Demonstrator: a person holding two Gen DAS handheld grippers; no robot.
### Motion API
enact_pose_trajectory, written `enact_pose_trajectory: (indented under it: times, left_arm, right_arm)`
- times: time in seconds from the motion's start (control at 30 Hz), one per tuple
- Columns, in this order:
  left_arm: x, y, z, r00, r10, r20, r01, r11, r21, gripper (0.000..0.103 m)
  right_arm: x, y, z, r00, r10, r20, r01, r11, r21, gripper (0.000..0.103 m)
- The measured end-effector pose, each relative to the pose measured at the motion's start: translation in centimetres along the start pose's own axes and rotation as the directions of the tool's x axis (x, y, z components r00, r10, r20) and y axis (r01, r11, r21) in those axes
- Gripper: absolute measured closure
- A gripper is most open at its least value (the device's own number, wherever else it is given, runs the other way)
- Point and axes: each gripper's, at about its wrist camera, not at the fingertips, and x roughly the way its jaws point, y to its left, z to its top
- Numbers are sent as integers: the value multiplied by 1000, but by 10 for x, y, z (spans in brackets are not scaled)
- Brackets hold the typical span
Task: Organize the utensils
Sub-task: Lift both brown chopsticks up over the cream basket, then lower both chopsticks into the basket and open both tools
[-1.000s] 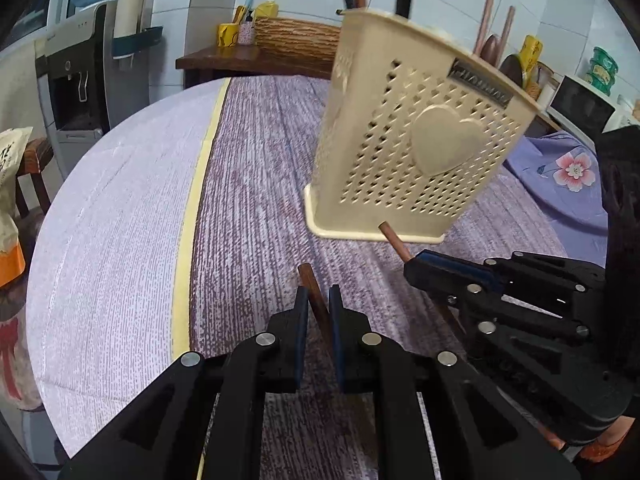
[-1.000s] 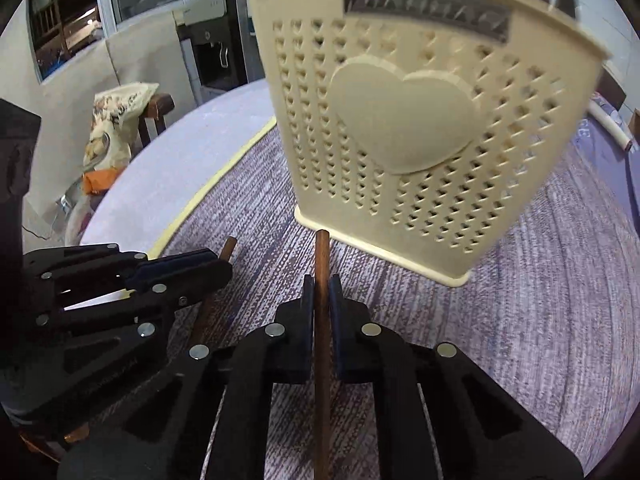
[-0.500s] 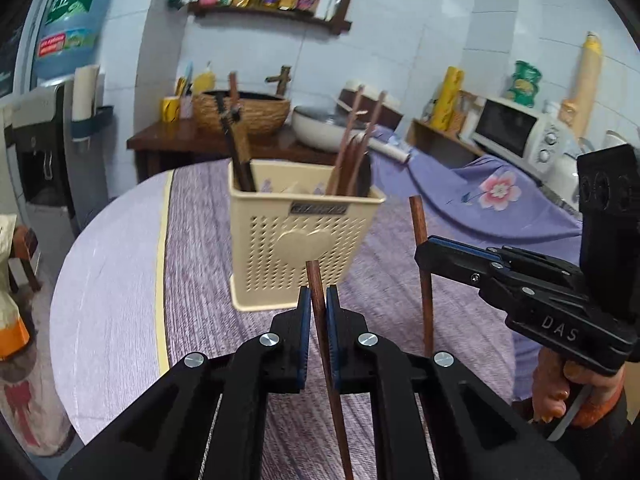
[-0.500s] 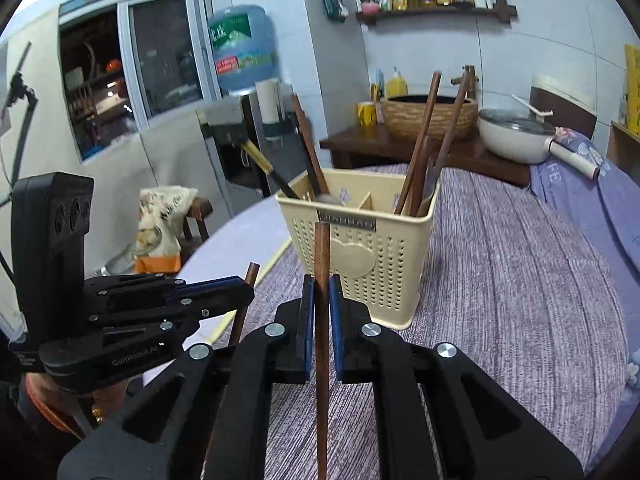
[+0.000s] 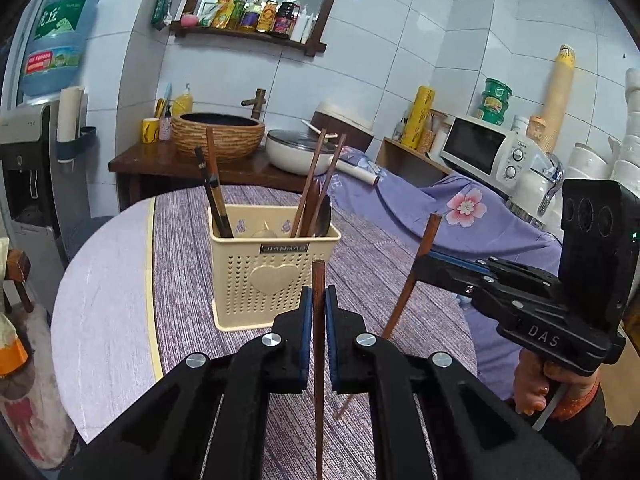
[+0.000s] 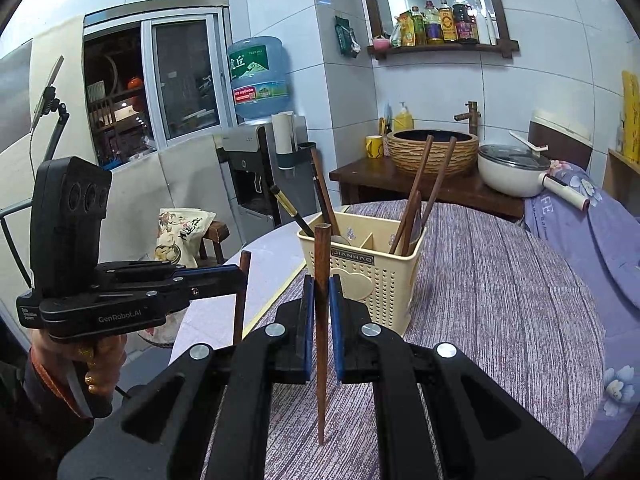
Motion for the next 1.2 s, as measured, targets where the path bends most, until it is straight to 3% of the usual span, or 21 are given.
enact_pose_trajectory:
  times: [0.3,0.57,0.93,1.1,1.2]
  left_arm:
    - [-10,-10,18,999,4,47,-6,999,50,96]
    - [-13,-19,55,996,21,91,-30,995,93,96]
    - [-34,-29,155,977,42,207,-66,992,109,96]
    - [-23,-23,196,969,79,235,-101,991,83,96]
    - [-5,-16,203,967,112,229,-133,988,78,96]
  right_arm:
    - [2,7,16,1000,-19,19,20,999,-35,95]
    - [-1,4,44,998,-40,45,43,997,-66,95]
    - [-22,-4,140,985,-51,167,60,997,-48,95]
    - [-11,-10,181,974,-104,201,114,993,-35,95]
    - [4,-17,191,968,-149,200,157,987,-24,95]
